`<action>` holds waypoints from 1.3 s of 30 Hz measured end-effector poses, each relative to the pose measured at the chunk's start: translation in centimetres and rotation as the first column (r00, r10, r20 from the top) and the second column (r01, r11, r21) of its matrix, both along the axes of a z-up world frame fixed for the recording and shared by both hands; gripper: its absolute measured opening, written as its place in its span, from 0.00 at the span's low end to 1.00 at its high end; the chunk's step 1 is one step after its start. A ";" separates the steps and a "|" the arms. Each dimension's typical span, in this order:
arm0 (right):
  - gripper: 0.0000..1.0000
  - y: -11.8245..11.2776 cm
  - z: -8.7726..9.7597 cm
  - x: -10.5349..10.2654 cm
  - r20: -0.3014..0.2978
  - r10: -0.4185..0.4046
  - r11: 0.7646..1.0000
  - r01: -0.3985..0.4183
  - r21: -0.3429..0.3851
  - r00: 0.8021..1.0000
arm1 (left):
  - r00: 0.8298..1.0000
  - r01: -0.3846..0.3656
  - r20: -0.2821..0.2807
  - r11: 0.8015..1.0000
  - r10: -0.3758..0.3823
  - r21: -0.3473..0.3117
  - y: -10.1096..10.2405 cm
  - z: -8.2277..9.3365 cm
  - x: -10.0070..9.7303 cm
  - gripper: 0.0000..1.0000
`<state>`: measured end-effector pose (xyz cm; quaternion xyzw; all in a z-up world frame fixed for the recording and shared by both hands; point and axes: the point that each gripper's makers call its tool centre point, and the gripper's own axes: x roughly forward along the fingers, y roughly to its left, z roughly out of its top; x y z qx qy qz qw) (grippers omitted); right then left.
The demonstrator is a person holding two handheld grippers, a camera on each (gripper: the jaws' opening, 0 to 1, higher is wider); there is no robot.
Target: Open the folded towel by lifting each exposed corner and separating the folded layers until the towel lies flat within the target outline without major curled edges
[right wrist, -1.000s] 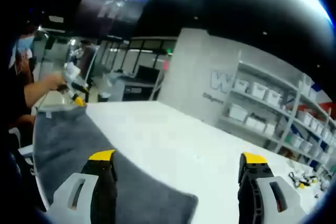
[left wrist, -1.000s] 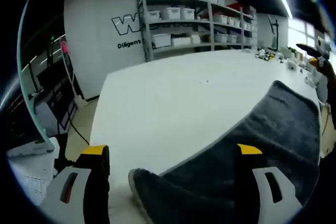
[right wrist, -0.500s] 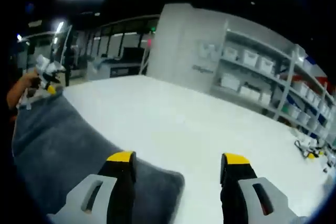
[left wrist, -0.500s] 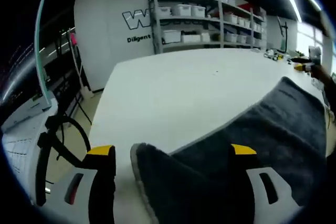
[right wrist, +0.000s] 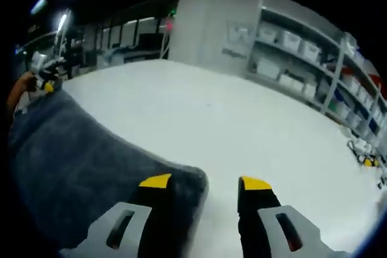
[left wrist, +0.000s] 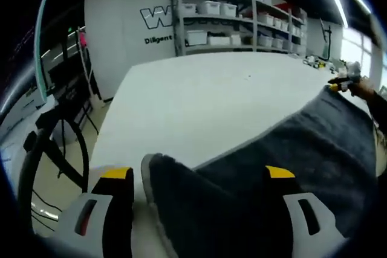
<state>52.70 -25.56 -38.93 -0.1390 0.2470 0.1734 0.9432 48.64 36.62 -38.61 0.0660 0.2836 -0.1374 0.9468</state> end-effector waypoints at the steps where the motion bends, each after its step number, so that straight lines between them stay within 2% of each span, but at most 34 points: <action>1: 0.27 -0.1 -0.3 -0.1 -0.010 0.000 1.000 0.000 0.005 1.000 | 1.000 0.003 -0.006 1.000 -0.003 0.003 0.0 0.0 0.0 0.85; 6: 0.23 0.0 -2.0 -0.8 -0.062 -0.006 1.000 0.008 0.023 0.998 | 1.000 0.023 -0.011 1.000 -0.023 0.008 -0.5 0.2 -0.1 0.85; 9: 0.08 -0.2 -2.0 -1.1 -0.063 -0.003 1.000 0.005 0.023 0.998 | 1.000 0.023 -0.011 1.000 -0.023 0.000 -0.8 0.2 -0.3 0.85; 12: 0.00 -0.9 -2.2 -1.1 -0.069 -0.023 0.999 0.025 0.024 0.997 | 1.000 0.021 -0.011 1.000 -0.021 0.007 -0.9 0.0 -0.4 0.83; 22: 0.00 -2.9 -2.4 -1.1 -0.062 -0.045 0.999 0.044 -0.020 0.997 | 1.000 -0.013 -0.020 1.000 0.013 0.009 -0.8 -0.4 -1.2 0.77; 26: 0.00 -4.0 -2.5 -1.2 -0.062 -0.059 0.998 0.057 -0.032 0.996 | 0.999 -0.043 -0.023 0.999 0.044 0.032 -0.5 -1.5 -0.3 0.66; 29: 0.00 -5.0 -2.6 -1.1 -0.062 -0.069 0.997 0.066 -0.046 0.996 | 0.999 -0.039 -0.029 0.999 0.040 0.035 -1.0 -2.0 0.1 0.65; 34: 0.00 -6.3 -2.8 -0.7 -0.064 -0.085 0.996 0.082 -0.044 0.994 | 0.999 -0.046 -0.020 0.998 0.045 -0.034 -1.5 -1.4 1.6 0.60; 39: 0.00 -7.5 -2.8 -0.3 -0.063 -0.101 0.994 0.099 -0.040 0.993 | 0.998 -0.068 -0.017 0.993 0.066 -0.100 -2.4 -0.8 1.6 0.53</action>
